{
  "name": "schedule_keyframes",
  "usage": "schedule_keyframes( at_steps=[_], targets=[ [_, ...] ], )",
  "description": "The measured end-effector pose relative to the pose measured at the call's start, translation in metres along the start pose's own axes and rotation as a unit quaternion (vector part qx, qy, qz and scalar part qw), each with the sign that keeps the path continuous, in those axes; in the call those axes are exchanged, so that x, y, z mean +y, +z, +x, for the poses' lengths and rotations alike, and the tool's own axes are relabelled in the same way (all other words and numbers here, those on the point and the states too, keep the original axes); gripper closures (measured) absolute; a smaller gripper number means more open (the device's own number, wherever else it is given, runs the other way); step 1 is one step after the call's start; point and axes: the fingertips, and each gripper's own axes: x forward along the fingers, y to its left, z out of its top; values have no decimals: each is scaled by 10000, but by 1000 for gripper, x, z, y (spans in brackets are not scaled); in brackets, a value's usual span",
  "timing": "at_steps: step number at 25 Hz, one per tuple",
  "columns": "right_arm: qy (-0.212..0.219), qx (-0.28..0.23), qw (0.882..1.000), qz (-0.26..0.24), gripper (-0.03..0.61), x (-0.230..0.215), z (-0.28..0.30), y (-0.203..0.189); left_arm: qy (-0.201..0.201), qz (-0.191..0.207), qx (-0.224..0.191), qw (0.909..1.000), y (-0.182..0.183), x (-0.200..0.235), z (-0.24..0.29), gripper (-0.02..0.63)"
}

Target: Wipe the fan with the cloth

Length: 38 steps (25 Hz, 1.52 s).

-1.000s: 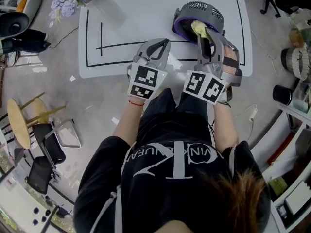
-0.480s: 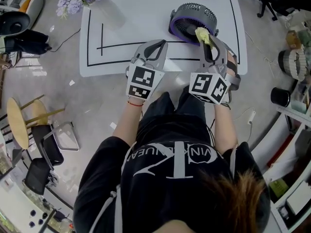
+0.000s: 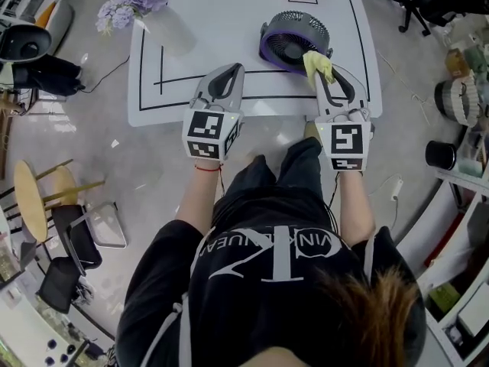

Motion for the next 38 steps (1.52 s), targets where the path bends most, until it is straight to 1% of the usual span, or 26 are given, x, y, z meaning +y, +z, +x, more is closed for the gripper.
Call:
schedule_keyframes(
  at_steps=[3,5,12,17,21,27,32,38],
  targets=[
    [42,-189,9996,191,495,-3,-10,8,133,-227,-235,9994,12,5,-8,603],
    [46,-305,9990,316,495,-6,-15,12,200,-301,-363,9987,18,7,-12,603],
    [23,-553,9965,634,495,-14,-29,21,334,-221,-541,9977,32,10,-24,603],
    [-6,-616,9954,736,495,-21,-36,22,399,-363,-721,9959,46,9,-25,603],
    [0,-647,9940,882,495,-24,-41,22,391,-271,-814,9955,55,5,-28,603],
    [-7,-699,9924,1010,495,-29,-49,22,431,-250,-914,9946,63,2,-31,603],
    [-55,-750,9915,1062,495,-36,-52,24,390,-134,-983,9943,74,-5,-30,603],
    [-81,-819,9909,1061,495,-40,-53,30,407,-110,-1029,9938,78,-7,-31,603]
  ],
)
